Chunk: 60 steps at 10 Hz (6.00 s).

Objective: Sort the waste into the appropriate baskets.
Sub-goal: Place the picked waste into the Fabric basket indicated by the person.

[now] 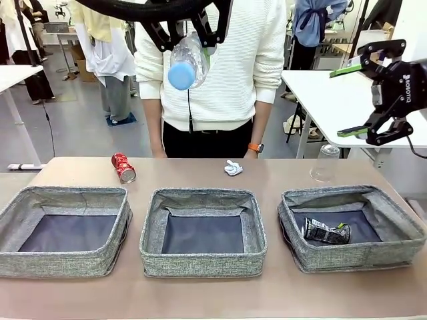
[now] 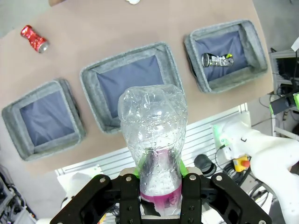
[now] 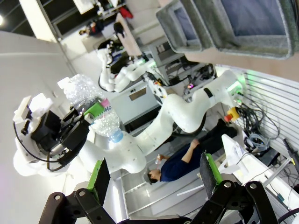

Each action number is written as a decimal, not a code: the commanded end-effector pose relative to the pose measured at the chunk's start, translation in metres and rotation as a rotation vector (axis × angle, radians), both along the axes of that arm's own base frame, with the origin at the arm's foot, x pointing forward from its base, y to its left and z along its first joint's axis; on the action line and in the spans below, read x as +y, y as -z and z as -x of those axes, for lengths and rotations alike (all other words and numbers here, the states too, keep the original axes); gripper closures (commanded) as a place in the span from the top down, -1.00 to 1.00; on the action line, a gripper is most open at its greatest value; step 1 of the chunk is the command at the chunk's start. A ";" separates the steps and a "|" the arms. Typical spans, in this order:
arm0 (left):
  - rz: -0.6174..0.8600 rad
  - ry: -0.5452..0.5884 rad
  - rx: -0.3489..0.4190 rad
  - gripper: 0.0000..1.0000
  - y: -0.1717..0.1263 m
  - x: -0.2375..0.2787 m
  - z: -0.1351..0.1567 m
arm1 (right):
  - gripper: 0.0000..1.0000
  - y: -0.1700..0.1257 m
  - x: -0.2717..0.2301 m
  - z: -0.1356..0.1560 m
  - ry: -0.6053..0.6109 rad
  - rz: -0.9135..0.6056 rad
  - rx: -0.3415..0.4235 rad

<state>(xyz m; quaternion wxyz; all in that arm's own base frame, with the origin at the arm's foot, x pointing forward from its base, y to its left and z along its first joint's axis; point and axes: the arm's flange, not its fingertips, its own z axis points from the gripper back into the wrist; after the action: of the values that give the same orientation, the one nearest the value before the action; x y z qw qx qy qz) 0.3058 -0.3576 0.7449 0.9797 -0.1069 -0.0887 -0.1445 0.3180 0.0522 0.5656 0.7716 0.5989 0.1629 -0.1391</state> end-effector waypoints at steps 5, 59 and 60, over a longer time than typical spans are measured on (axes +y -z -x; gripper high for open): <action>-0.001 -0.006 -0.009 -0.57 -0.003 0.003 0.003 | 1.00 -0.002 0.001 -0.002 -0.005 -0.027 -0.023; 1.271 0.115 0.295 1.00 0.264 0.355 -0.032 | 1.00 -0.002 0.001 -0.002 -0.005 -0.027 -0.023; 1.278 0.055 0.247 1.00 0.273 0.343 -0.031 | 1.00 -0.002 0.001 -0.002 -0.005 -0.027 -0.023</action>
<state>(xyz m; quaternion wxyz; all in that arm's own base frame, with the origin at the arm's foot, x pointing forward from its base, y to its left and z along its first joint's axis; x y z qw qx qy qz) 0.3382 0.0106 0.4805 0.7311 -0.6756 0.0025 -0.0952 0.3181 0.0518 0.5653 0.7716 0.5989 0.1633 -0.1392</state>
